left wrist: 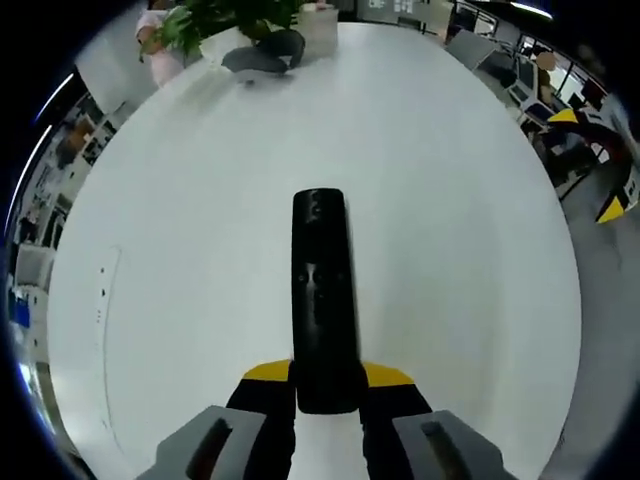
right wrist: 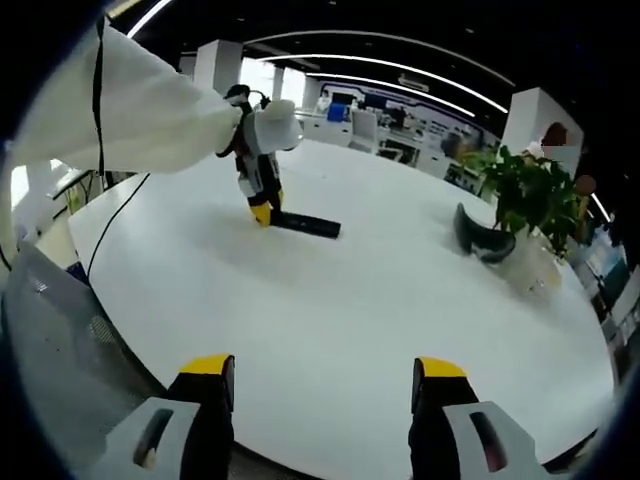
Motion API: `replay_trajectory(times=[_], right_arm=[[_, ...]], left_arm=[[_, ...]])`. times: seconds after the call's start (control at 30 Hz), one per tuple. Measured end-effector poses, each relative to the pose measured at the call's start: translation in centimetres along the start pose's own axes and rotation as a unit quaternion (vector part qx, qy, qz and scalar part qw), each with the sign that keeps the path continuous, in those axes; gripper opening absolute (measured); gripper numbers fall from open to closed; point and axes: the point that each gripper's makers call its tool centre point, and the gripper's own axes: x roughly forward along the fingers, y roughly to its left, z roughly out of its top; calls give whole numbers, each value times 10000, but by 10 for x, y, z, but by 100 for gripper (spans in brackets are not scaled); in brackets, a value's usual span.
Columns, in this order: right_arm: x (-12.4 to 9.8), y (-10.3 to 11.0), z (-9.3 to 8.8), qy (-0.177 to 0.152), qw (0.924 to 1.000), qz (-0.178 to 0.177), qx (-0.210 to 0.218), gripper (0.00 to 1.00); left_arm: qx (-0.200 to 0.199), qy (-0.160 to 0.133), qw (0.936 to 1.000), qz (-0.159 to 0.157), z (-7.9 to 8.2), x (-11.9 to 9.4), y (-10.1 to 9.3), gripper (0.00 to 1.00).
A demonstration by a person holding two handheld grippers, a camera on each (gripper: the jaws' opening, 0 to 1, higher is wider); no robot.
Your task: Press the specified remote control buttons in sequence, fully releasing each button before pressing the next.
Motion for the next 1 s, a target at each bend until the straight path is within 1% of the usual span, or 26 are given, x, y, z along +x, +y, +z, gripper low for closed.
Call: replay_trajectory(times=[0.23, 0.4, 0.5, 0.53, 0.63, 0.8, 0.83, 0.93, 1.0], right_arm=[[0, -3, 0, -6, 10000, -35, 54, 70], [-1, 0, 3, -42, 10000, 46, 53, 69], [-3, 0, 8, -171, 9998, 55, 78, 67], [-4, 0, 8, -191, 9997, 69, 101, 67], [-5, 1, 10, -255, 9995, 103, 140, 66], [-8, 6, 17, -406, 9984, 302, 251, 61], [-9, 8, 18, -442, 9978, 391, 286, 60], [-13, 8, 25, -638, 9959, 480, 431, 55], [-14, 7, 28, -704, 9936, 569, 670, 53]], left_arm=[[-15, 137, 9999, 22, -3, -1, -25, 23], [-137, 13, 9999, 43, -7, -3, -45, 23], [-197, -10, 9998, 50, -10, -4, -59, 23], [-287, 1, 9996, 64, -11, -5, -66, 23], [-394, -86, 9991, 92, -13, -6, -80, 23], [-442, -254, 9987, 83, -17, -8, -107, 23], [-448, -264, 9986, 88, -17, -9, -112, 23], [-543, -302, 9980, 125, -18, -9, -121, 23], [-550, -330, 9979, 128, -19, -9, -126, 23]])
